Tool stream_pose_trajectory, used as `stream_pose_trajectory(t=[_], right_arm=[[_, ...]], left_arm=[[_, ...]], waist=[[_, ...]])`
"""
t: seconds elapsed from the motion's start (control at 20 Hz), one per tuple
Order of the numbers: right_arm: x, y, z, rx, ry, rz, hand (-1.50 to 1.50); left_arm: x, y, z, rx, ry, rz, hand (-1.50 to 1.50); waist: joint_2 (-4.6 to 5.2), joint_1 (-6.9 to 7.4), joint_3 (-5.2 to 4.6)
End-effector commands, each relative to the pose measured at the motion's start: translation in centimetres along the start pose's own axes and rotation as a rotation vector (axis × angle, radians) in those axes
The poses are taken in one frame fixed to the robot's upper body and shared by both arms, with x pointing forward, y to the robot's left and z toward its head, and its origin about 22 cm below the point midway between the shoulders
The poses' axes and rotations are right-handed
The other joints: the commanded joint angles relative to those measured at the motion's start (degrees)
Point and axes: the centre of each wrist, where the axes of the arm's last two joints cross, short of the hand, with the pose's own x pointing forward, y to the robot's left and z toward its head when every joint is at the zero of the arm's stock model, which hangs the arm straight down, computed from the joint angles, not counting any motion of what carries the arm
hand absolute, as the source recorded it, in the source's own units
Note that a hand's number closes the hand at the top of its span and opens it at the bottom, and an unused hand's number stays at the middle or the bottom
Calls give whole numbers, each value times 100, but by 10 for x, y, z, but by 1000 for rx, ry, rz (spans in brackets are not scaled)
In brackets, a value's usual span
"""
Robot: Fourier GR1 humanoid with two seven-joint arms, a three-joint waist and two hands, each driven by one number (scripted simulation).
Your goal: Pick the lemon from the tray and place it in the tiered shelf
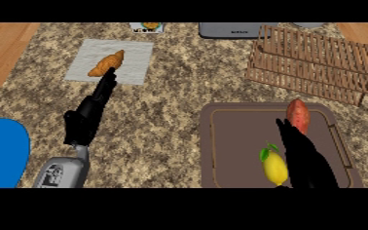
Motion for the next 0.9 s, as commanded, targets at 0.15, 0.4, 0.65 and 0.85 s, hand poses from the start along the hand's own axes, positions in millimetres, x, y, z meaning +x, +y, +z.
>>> stream_pose_trajectory(t=[0.15,0.4,0.65,0.85], right_arm=[[-8,22,-14,6,-9,-15,-150],[-30,7,-20,29,-8,8,-150],[-1,30,-25,73,-3,42,150],[-20,32,-21,82,-42,134,150]], left_arm=[[13,-13,-6,13,-13,-24,0],[3,-2,-10,0,-9,-6,0],[8,-13,4,-2,7,7,0],[3,-8,-9,-13,3,-8,0]], waist=[[1,-1,1],[2,-10,0],[0,12,0],[2,-6,-1]])
